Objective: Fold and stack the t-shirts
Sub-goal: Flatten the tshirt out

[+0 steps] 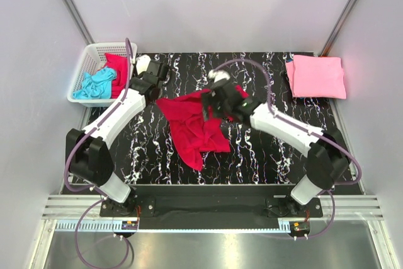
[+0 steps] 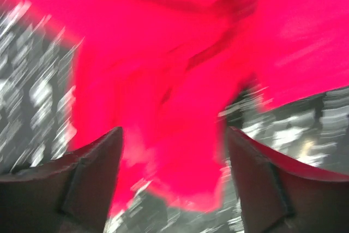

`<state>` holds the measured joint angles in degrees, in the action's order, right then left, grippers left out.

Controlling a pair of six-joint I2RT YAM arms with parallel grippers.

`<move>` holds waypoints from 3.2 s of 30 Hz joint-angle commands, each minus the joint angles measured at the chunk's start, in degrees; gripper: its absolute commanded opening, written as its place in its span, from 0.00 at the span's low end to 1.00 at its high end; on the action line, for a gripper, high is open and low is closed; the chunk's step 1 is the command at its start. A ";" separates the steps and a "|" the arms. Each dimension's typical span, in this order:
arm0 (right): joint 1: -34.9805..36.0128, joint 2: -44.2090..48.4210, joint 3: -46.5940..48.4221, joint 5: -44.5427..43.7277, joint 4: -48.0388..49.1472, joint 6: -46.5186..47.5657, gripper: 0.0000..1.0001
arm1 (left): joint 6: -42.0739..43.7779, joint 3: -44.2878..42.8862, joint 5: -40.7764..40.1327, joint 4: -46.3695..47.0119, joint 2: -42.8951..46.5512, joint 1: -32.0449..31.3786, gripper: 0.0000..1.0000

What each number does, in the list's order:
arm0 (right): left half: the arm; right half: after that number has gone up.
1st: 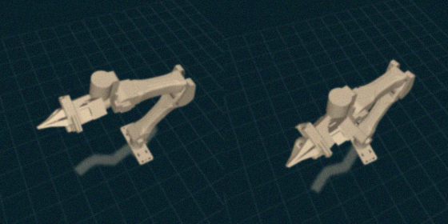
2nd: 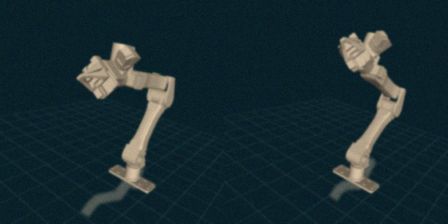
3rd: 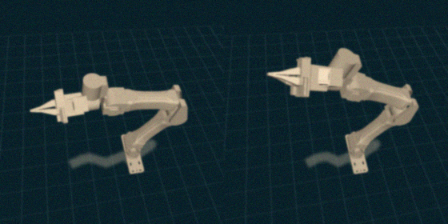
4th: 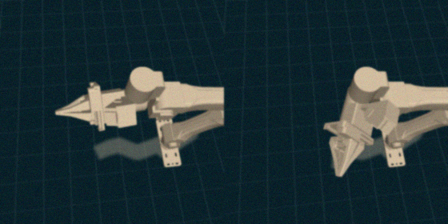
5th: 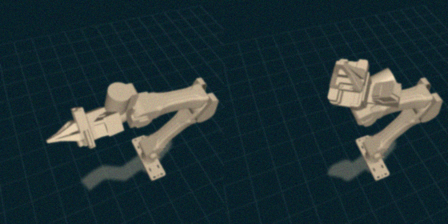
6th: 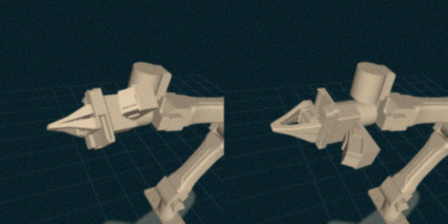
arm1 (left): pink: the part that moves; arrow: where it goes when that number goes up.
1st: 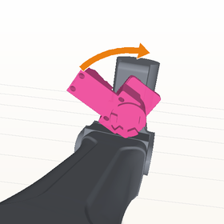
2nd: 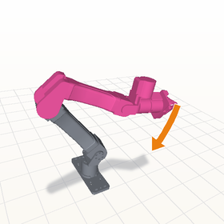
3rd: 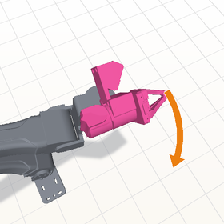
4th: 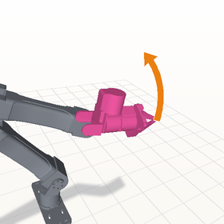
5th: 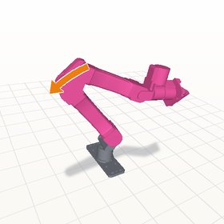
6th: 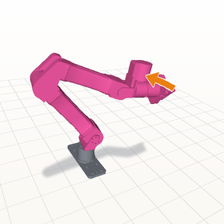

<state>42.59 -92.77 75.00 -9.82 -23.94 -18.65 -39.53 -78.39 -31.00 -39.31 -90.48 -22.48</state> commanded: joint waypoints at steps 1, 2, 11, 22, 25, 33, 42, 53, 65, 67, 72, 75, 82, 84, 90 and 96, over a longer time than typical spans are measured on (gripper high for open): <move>9.15 1.10 -4.07 1.57 -1.89 -7.96 0.67 | -0.64 0.17 1.38 2.75 0.56 0.33 0.00; 10.66 1.10 -4.77 0.52 -2.24 -9.28 0.59 | -0.55 0.25 1.38 2.75 0.56 0.33 0.00; 22.53 1.90 -12.33 -5.38 -2.86 -18.16 0.43 | -0.64 2.27 2.79 3.62 0.92 0.77 0.00; 28.78 -4.34 -12.42 -5.64 -2.34 -19.75 0.57 | -0.99 4.47 3.85 4.42 0.04 2.61 0.00; 28.95 -6.10 -12.77 -5.55 -1.72 -20.10 0.57 | -1.25 4.74 3.93 4.42 0.39 3.05 0.00; 29.13 -8.65 -14.01 -8.45 3.20 -16.60 0.56 | -1.25 5.18 4.55 4.51 0.39 3.23 0.00; 28.96 -12.08 -12.95 -10.56 7.59 -13.08 0.54 | -0.99 5.62 4.90 4.59 0.74 3.41 0.00; 28.34 -12.88 -13.39 -12.23 6.99 -15.18 0.00 | -0.81 5.53 5.08 4.59 1.27 3.67 0.00; 28.34 4.60 -3.29 -36.39 -26.90 -27.30 0.00 | 2.70 0.79 5.78 1.43 10.82 3.76 0.00; 27.73 9.68 -0.58 -40.60 -30.70 -27.66 0.00 | 3.58 -0.35 6.30 0.55 12.95 3.76 0.00; 24.74 18.40 6.20 -47.90 -41.44 -24.95 0.00 | 6.56 -4.49 8.76 -0.86 20.24 3.76 0.00; 23.34 22.00 10.85 -52.65 -42.76 -19.77 0.00 | 9.55 -6.77 11.40 -0.51 23.84 3.76 0.00; 17.01 27.02 17.81 -59.87 -38.66 -4.67 0.00 | 15.71 -13.53 11.40 -0.33 31.85 3.76 0.00; 16.91 28.08 19.38 -61.10 -37.06 -2.54 0.00 | 16.50 -14.59 12.81 -0.50 33.34 3.76 0.00; 16.91 31.24 21.41 -65.49 -35.65 1.34 0.00 | 19.75 -15.65 11.67 -0.42 38.70 3.76 0.00; 16.83 36.16 21.68 -66.03 -34.68 3.36 0.00 | 22.13 -18.02 13.51 -0.59 43.71 3.76 0.00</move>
<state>59.83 -59.79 94.72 -71.83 -60.80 -17.56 -20.27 -93.80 -19.11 -41.21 -48.97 -19.05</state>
